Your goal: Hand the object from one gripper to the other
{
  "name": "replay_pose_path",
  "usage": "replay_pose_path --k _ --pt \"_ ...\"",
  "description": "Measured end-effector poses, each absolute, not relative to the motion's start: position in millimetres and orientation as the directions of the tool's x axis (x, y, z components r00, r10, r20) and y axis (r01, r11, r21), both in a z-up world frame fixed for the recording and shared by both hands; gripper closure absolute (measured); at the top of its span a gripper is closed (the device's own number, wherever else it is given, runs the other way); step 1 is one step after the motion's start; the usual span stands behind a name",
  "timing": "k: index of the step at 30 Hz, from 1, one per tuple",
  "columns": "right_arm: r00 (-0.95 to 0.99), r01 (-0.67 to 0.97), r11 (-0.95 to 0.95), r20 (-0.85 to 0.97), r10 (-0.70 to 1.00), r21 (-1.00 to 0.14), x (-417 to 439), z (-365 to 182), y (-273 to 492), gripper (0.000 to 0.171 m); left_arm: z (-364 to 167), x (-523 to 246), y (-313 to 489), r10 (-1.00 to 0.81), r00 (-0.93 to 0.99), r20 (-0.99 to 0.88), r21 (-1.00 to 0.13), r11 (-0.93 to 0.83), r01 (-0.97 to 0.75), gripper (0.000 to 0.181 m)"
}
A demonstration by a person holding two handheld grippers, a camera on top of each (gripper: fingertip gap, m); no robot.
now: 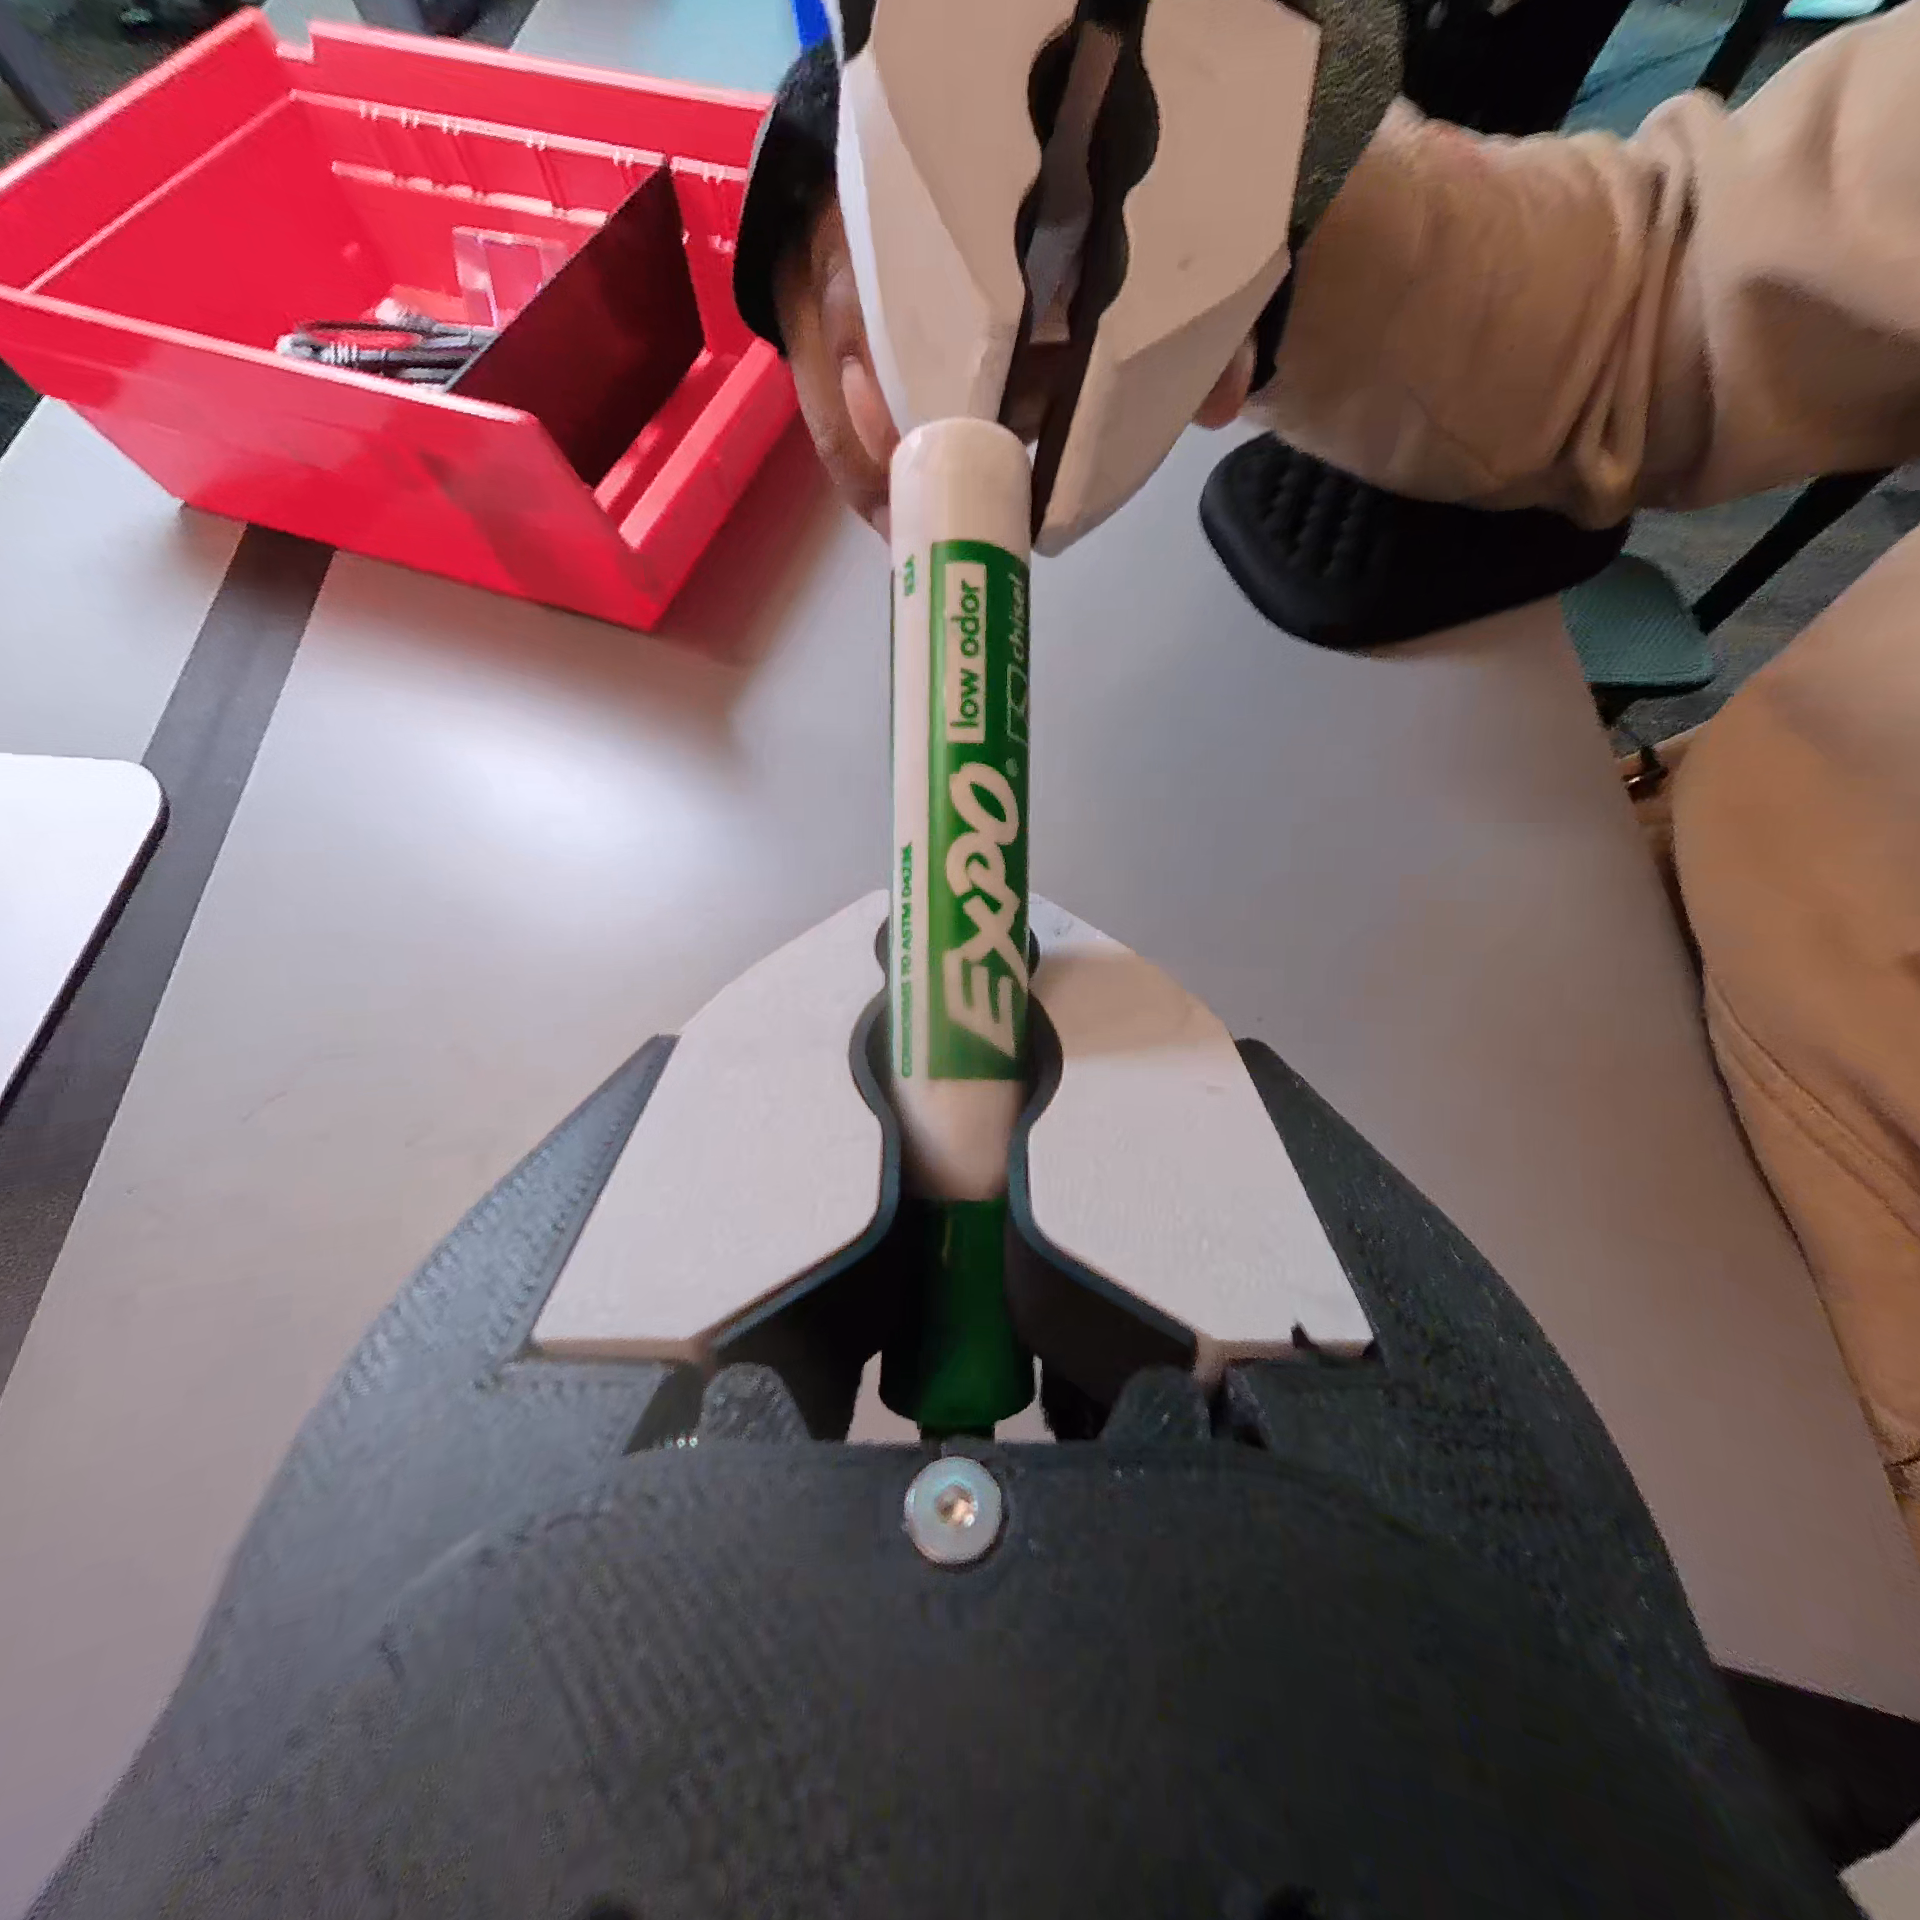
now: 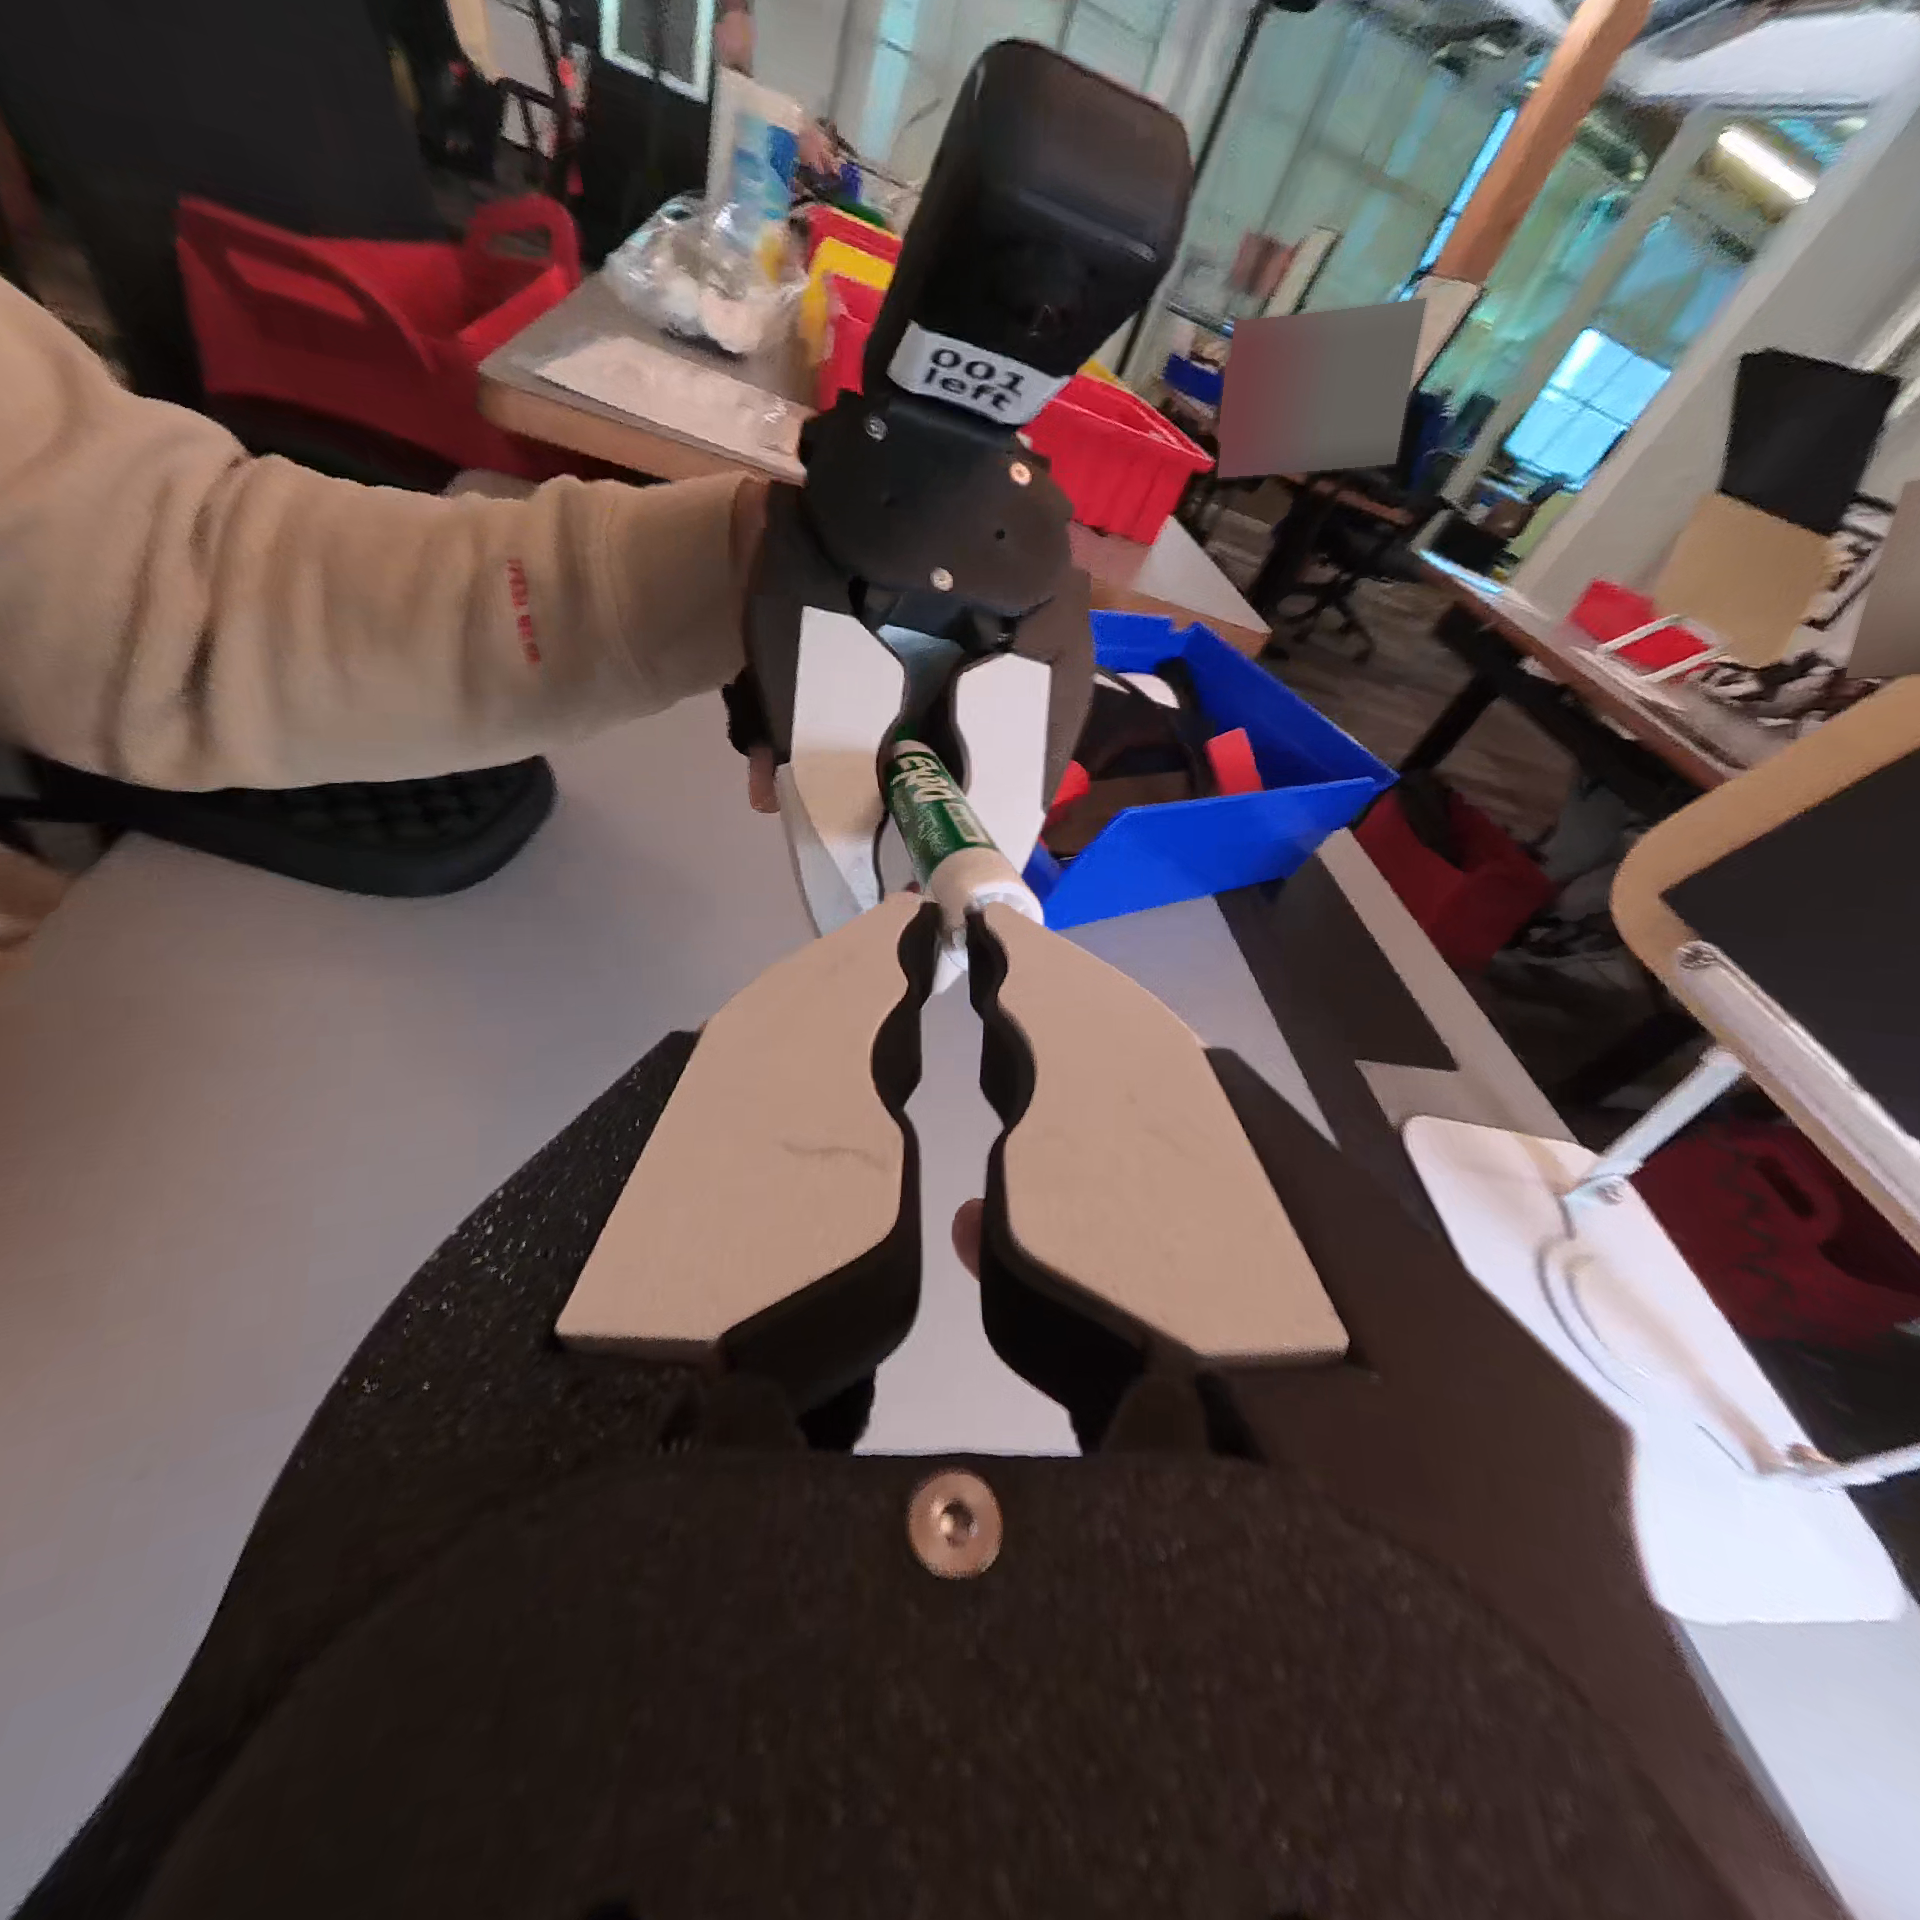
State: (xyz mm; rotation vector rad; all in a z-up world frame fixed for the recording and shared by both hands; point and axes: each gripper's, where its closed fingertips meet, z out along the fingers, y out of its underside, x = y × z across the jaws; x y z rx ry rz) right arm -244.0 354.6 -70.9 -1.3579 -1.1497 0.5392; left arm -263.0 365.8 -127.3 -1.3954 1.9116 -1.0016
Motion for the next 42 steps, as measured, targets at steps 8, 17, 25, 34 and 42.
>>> replay_pose_path --k 8,17,25,34,42 --pt "0.459 -0.040 0.205 0.165 0.873 -0.978 -168 -5 349 0.166 -47 -288 393 -0.982 -0.184 -0.043 -0.982 0.075 -0.173 0.140" --pt "0.594 -0.174 0.275 0.122 0.795 -0.946 -81 31 343 0.166 -32 -307 411 -0.993 -0.093 -0.078 -0.988 0.089 -0.124 0.143" --pt "0.472 -0.277 0.199 0.047 0.880 -0.940 -139 20 349 0.166 -21 -272 387 -0.989 -0.141 -0.045 -0.999 0.045 0.008 0.146" --pt "0.181 -0.424 -0.253 -0.355 0.917 -0.870 -240 -31 369 0.165 7 -263 374 -0.988 -0.153 0.015 -0.979 -0.045 0.197 0.164" --pt "0.522 0.056 0.042 0.065 0.850 -0.998 -237 -59 383 0.126 -37 -239 375 -0.982 -0.164 0.095 -0.995 -0.089 -0.040 0.164"
